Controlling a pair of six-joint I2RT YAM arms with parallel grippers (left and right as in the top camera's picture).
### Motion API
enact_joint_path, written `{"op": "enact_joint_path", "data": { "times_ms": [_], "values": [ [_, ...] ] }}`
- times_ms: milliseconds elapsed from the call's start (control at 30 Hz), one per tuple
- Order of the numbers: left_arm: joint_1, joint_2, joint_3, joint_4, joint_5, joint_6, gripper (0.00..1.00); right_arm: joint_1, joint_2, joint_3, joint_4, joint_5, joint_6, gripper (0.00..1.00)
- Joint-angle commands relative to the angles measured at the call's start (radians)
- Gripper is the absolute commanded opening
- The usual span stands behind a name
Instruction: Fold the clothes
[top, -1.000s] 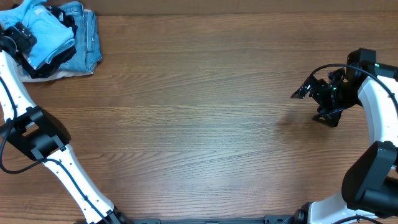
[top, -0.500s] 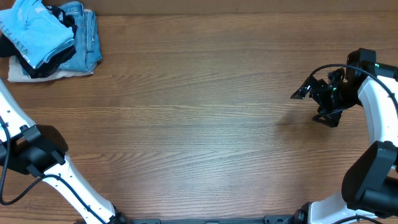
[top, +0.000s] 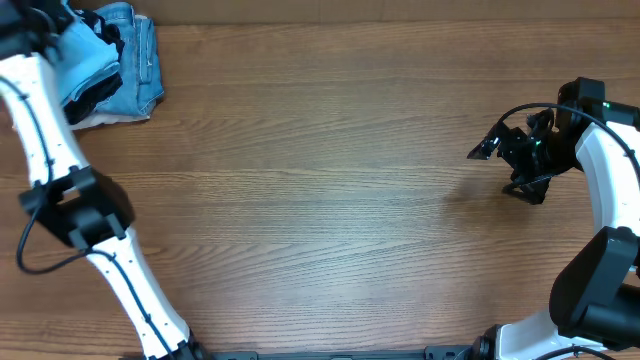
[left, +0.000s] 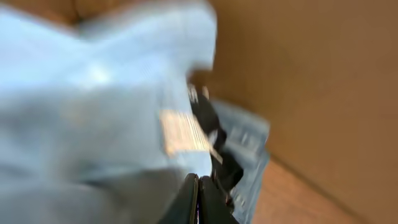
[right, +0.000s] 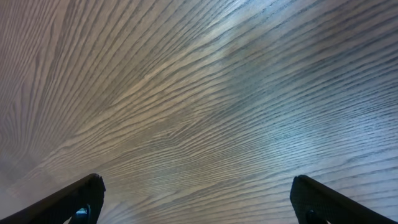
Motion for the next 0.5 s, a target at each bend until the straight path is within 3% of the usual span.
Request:
{"op": "enact_joint_path", "data": {
  "times_ms": [0,200,467],
  "values": [
    [-0.015,0.080,-0.005,-0.008,-0.023,0.026,0.04,-0.001,-0.004,-0.005,-0.006,-0.002,-0.008,1.00],
    [-0.012,0.074,0.000,-0.019,-0.002,0.072,0.04,-0.001,-0.004,-0.005,-0.014,-0.002,-0.008,1.00],
    [-0.011,-0.104,0.006,0.022,0.015,0.076,0.04,-0.001,-0.004,-0.005,-0.013,-0.002,-0.008,1.00]
  ]
}}
